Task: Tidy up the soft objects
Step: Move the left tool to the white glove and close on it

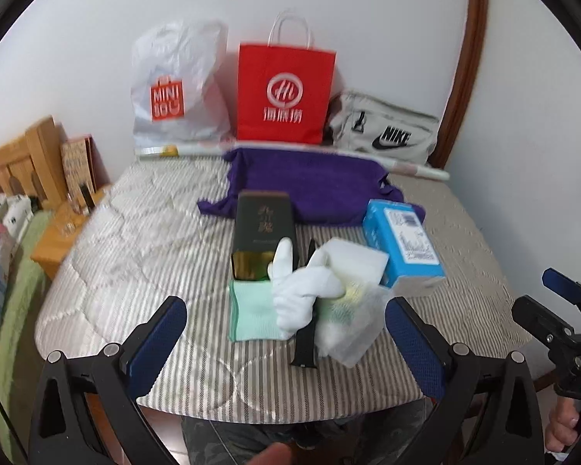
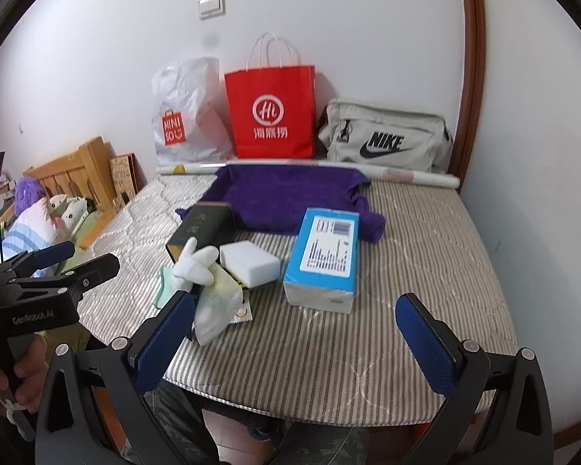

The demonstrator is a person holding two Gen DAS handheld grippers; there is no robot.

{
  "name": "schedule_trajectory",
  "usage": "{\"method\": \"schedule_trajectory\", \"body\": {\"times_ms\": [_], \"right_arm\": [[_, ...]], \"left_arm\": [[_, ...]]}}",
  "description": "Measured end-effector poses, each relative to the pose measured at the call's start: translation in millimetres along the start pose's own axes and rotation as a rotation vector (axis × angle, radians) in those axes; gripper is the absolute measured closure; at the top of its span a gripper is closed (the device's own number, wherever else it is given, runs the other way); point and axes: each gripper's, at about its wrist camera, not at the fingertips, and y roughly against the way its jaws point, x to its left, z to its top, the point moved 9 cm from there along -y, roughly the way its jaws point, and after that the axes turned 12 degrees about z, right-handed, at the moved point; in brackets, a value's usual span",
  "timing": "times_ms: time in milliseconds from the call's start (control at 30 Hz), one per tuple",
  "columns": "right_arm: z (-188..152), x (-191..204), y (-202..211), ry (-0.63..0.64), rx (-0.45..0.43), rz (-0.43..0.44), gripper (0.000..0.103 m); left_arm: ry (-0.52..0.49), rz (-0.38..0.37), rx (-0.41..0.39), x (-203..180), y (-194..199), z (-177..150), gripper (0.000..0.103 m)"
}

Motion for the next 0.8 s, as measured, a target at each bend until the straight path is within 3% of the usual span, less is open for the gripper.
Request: {"method": "schedule_trajectory", "body": {"times_ms": [400, 567, 700, 767, 800], "right_arm": [[-24, -14, -46, -0.007, 0.088, 0.013, 0.001], [-36, -21, -69, -0.056, 0.135, 0.078, 0.001], [-47, -28, -89, -0.075, 0.182, 0.078, 0.001], [-53, -33, -97, -0.089, 0.199, 0.083, 0.001], [-54, -36, -99, -0.097, 0.207, 0.083, 0.001]], "left_arm": [[0.024, -0.019, 0.111, 0, -68, -23, 0.001], [0.066, -0.130, 0.127, -9, -88, -21, 0.002], [0.053, -0.131, 0.113, -17, -103, -17, 0.002], [0.041, -0.123, 0.123, -19, -112, -17, 0.009], [0.042, -0.121, 0.131, -19, -117, -18, 0.017]]}}
